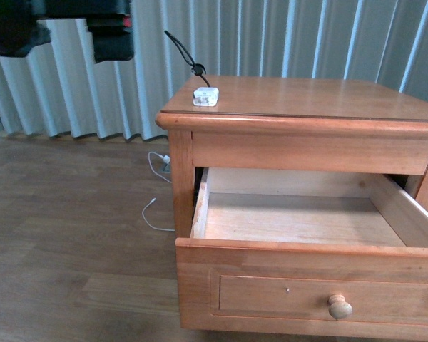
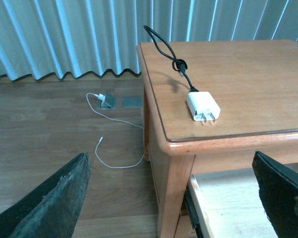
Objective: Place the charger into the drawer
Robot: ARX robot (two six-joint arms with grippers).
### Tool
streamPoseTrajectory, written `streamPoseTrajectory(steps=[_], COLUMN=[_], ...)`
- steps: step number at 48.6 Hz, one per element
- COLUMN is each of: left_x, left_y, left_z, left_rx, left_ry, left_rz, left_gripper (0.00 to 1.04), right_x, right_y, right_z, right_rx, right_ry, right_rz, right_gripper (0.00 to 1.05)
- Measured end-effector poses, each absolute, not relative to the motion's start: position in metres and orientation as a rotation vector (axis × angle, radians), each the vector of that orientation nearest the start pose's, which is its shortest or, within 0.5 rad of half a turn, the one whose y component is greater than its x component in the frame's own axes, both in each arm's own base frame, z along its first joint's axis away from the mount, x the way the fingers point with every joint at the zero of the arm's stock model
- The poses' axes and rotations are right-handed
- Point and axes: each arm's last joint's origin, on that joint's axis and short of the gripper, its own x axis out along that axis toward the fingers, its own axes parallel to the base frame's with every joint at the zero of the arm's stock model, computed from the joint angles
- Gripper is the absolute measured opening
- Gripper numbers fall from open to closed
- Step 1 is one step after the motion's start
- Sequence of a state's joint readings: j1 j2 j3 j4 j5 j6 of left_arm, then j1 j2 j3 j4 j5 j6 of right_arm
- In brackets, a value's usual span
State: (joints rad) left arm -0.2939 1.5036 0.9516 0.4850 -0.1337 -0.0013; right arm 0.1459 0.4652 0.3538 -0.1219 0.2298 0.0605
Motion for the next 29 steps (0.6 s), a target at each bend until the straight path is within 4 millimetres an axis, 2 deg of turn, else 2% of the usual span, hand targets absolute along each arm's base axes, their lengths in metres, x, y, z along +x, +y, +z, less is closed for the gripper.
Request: streamPoseTrajectory(steps=[3,11,17,29], left_x=[0.338,0.394,0.422,0.452], left_y=[-0.103,-0.137,-0.159,-0.201], left_z=[0.282,0.270,0.257,0.234], left_rx=[0.012,-0.009,-0.013,-0.004], left_ry=[0.067,0.090,0.112,0.132], left_rz=[-0.161,-0.125,-0.113,-0.129], left_gripper=[0.99,0.99,0.99,0.99], right_x=[0.127,0.127,0.127,0.127], right_y=[0.012,0.012,0.012,0.012], right_z=[0.232,0.232,0.232,0.232], right_rx=[0.016,0.016,0.017,0.016], right_ry=[0.227,0.227,0.227,0.227], right_rz=[-0.090,-0.090,-0.090,-0.090], right_gripper=[0.97,0.97,0.97,0.97])
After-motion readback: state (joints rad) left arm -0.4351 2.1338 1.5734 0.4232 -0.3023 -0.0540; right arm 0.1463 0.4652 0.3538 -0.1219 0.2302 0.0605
